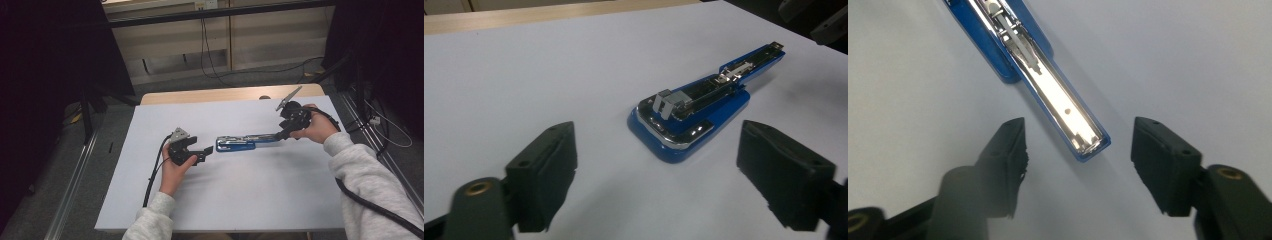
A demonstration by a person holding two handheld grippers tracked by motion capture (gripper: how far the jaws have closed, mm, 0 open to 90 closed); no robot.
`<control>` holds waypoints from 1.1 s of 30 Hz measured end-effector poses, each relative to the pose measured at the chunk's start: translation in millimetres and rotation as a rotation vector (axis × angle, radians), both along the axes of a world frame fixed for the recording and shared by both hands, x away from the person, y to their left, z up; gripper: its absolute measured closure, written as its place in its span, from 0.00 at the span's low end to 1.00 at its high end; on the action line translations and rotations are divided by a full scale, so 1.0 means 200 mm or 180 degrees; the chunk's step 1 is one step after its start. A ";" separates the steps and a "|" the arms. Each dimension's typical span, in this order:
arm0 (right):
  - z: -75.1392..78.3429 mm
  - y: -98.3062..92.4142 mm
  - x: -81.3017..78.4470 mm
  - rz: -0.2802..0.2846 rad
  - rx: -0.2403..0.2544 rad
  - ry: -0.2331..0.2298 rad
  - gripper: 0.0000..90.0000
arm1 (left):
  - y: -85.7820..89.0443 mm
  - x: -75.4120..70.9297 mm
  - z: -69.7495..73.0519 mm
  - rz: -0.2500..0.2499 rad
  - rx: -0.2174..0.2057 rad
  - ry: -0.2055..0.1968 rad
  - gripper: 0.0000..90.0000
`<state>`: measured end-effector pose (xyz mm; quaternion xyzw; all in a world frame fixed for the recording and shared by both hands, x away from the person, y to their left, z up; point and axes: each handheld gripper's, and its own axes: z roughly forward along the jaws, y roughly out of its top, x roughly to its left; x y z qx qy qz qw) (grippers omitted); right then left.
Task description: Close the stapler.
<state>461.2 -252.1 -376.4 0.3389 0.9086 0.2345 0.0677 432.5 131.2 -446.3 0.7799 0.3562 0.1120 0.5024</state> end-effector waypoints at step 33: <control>-0.07 -0.12 -0.05 -0.0511 0.0019 0.0008 1.00 | -0.12 0.08 -0.04 -0.0145 0.0249 0.0252 0.99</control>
